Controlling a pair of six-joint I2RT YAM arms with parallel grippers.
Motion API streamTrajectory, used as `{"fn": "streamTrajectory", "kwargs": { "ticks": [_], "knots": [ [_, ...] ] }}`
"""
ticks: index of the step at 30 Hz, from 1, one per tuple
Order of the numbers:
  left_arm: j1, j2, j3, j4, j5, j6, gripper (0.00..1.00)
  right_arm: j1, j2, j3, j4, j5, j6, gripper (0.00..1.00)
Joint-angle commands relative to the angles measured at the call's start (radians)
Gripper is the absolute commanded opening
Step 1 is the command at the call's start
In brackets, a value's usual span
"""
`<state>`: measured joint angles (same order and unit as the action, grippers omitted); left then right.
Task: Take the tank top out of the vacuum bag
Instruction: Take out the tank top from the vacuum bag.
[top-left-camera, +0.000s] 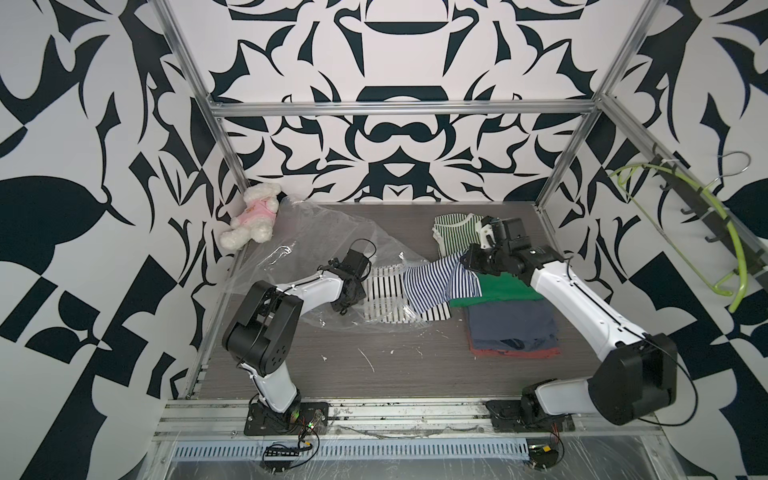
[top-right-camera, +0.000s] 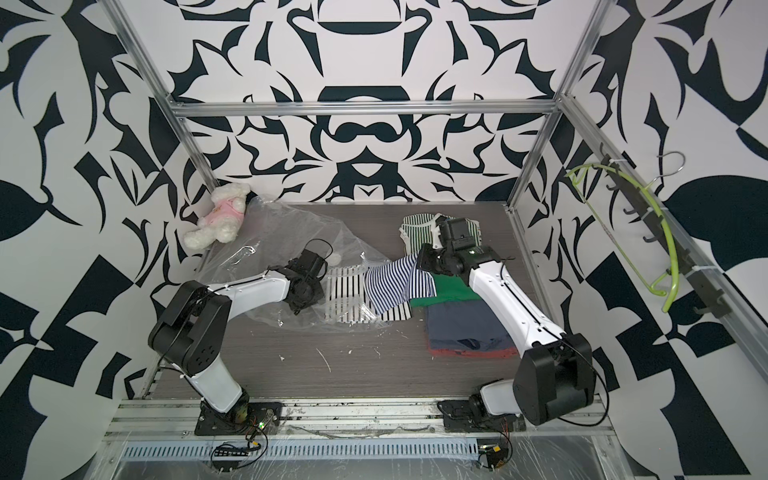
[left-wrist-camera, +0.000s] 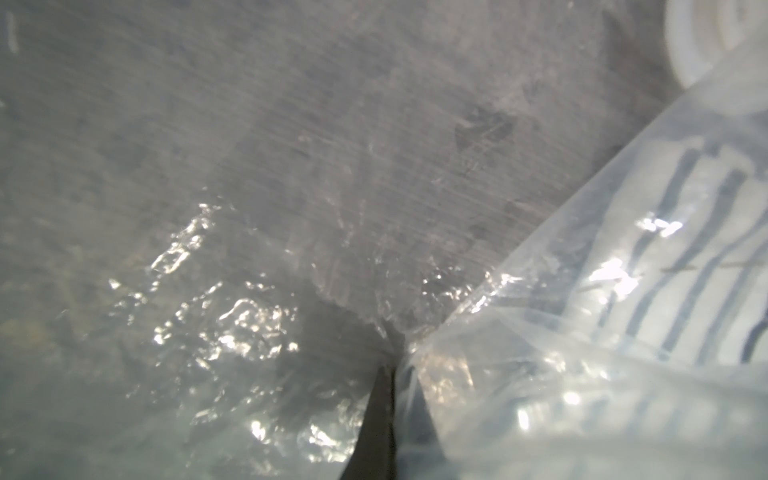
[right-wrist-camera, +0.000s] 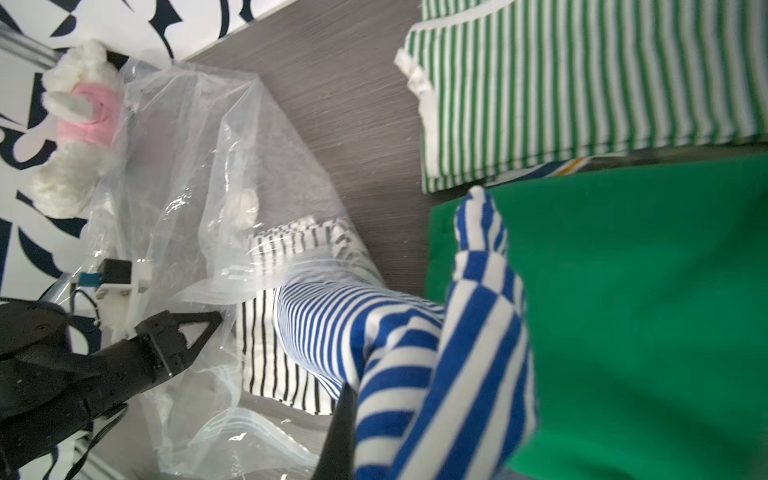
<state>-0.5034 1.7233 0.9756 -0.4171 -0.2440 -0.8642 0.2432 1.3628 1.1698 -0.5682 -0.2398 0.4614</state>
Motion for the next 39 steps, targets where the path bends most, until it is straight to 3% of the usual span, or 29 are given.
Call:
{"fn": "streamTrajectory", "kwargs": {
  "ticks": [1, 9, 16, 19, 23, 26, 33, 39],
  "knots": [
    [0.013, 0.009, -0.018, -0.063, -0.004, 0.007, 0.00, -0.050, -0.043, 0.076, -0.075, 0.102, -0.079, 0.00],
    [0.013, 0.010, -0.008, -0.073, -0.008, 0.016, 0.00, -0.223, -0.028, 0.125, -0.199, 0.177, -0.155, 0.00],
    [0.014, 0.022, 0.001, -0.072, -0.001, 0.016, 0.00, -0.294, 0.010, 0.109, -0.189, 0.272, -0.197, 0.00],
    [0.014, 0.029, 0.006, -0.066, 0.009, 0.016, 0.00, -0.314, 0.037, 0.058, -0.094, 0.258, -0.214, 0.12],
    [0.014, 0.034, 0.018, -0.069, 0.015, 0.020, 0.00, -0.344, 0.076, 0.042, -0.049, 0.254, -0.219, 0.54],
    [0.014, 0.037, 0.022, -0.067, 0.018, 0.026, 0.00, -0.358, 0.057, 0.049, -0.090, 0.286, -0.189, 0.72],
    [0.014, 0.059, 0.040, -0.057, 0.028, 0.038, 0.00, -0.417, -0.036, -0.070, -0.204, 0.366, -0.049, 0.87],
    [0.014, 0.061, 0.020, -0.043, 0.035, 0.037, 0.00, -0.559, -0.093, -0.203, -0.174, 0.114, 0.002, 0.88]
  ]
}}
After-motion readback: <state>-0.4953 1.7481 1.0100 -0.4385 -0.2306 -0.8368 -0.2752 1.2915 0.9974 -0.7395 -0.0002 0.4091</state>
